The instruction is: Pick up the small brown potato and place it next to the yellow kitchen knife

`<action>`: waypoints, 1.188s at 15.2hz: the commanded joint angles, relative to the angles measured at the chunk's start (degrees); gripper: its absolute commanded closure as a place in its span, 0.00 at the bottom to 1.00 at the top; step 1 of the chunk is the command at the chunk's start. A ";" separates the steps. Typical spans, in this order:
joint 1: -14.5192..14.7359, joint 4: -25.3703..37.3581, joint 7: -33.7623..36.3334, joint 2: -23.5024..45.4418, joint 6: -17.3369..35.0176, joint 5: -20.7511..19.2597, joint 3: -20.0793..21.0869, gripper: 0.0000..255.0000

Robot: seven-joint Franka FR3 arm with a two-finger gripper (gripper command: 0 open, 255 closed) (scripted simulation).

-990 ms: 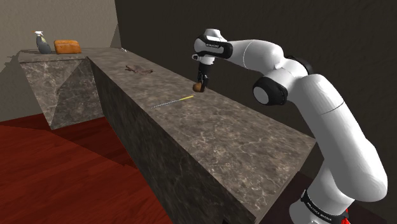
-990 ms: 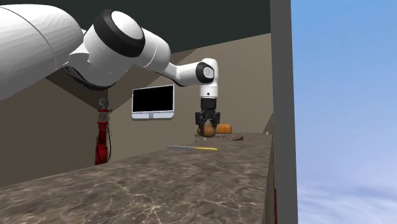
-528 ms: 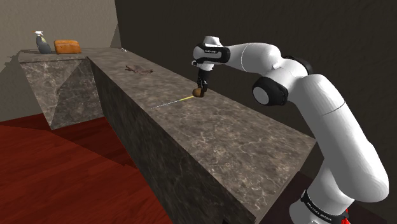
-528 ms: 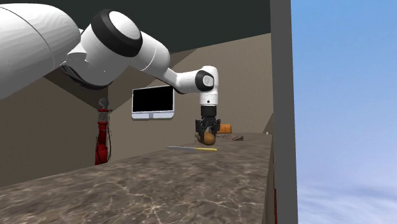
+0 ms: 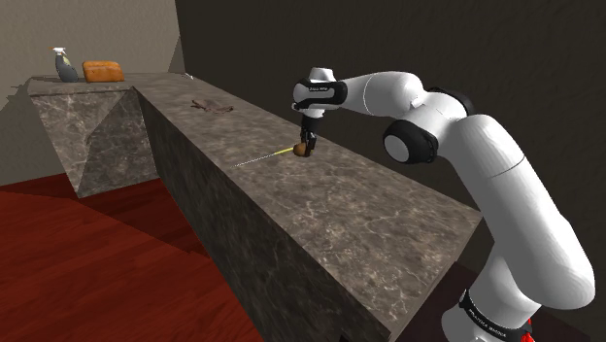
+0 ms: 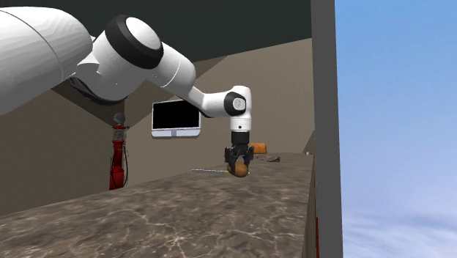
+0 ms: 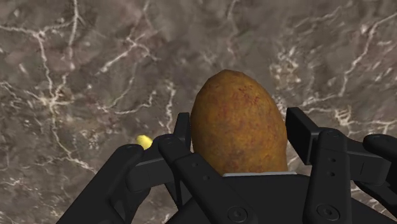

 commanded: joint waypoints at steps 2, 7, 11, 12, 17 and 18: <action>0.22 -0.82 -0.18 -0.15 0.62 0.04 -0.01 1.00; 0.22 -0.81 -0.18 -0.14 0.62 0.04 -0.01 0.00; 0.22 -0.81 -0.18 -0.14 0.62 0.04 -0.01 0.00; 0.22 -0.81 -0.18 -0.14 0.62 0.04 -0.01 0.00; -0.68 3.48 0.83 -2.04 -5.12 -1.01 -0.74 0.00; -0.68 3.48 0.83 -2.04 -5.12 -1.01 -0.73 0.00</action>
